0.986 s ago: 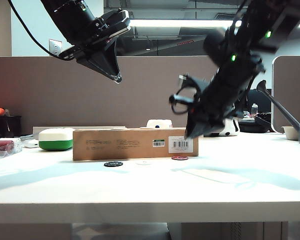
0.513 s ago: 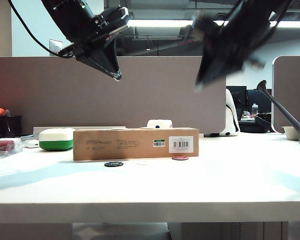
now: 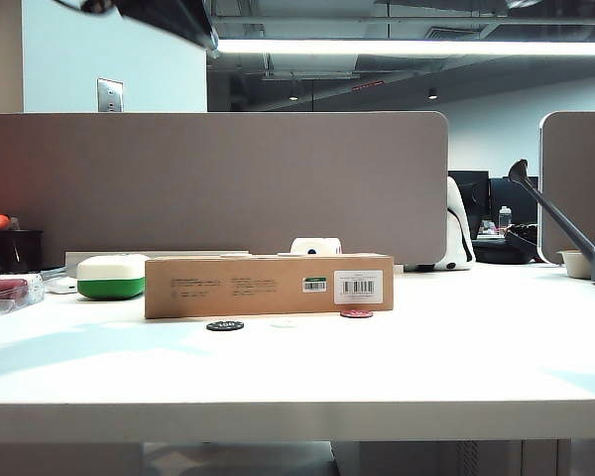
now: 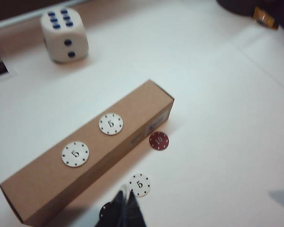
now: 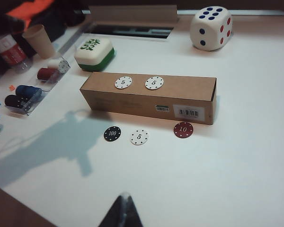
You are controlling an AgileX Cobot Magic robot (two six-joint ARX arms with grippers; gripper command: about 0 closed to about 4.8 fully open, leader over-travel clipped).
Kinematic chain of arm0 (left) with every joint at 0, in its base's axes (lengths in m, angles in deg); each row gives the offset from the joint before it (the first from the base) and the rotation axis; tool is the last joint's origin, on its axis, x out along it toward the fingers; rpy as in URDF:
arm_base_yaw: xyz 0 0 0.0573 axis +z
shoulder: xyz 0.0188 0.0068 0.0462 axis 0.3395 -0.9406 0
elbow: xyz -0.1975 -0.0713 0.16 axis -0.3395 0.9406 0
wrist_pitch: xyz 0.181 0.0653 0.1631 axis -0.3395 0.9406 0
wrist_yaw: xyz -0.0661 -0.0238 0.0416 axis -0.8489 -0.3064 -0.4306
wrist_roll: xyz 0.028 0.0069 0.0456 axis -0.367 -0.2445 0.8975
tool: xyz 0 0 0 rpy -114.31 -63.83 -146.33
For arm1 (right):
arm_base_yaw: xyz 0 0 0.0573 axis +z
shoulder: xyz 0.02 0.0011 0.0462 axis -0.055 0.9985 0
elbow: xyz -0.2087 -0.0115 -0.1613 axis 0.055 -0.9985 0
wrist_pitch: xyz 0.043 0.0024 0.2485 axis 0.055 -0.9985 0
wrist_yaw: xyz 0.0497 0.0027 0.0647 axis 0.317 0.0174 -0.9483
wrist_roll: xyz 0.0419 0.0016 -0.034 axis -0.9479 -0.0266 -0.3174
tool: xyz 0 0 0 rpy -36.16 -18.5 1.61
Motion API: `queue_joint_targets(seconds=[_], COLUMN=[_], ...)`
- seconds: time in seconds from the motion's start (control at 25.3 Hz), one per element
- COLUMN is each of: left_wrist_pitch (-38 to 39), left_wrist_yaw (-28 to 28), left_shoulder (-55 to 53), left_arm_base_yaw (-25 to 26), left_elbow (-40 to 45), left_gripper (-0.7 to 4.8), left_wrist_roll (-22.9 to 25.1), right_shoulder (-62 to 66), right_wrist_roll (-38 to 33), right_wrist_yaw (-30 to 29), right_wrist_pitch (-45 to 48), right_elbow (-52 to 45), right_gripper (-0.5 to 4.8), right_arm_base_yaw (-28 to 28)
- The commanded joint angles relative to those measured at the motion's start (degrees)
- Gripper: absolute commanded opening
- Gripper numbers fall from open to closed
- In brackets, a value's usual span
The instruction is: Push the chip, whose value equals the sum of all the chip values on the rectangular box, forward next to the box.
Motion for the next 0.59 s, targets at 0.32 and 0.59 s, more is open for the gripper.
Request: queue_joint_targets(seconds=[0.32,0.59], left_wrist_pitch=[-2.1,-2.0], left_wrist_yaw=[-0.2,-0.2], left_shoulder=[15.9,30.2], left_arm_base_yaw=[0.0,0.1], left_elbow=[9.3,23.8], left_gripper=[-0.05,-0.05], left_wrist_roll=[0.0,0.0], right_shoulder=[-26.6,-37.4], right_wrist_roll=[-3.6,-3.3], right_wrist_yaw=[0.3,0.2], right_wrist_pitch=[-4.6,-6.0], right_elbow=[-12.9,-16.4], right_gripper=[-0.05,-0.05], right_arm_base_yaw=[0.0,0.0])
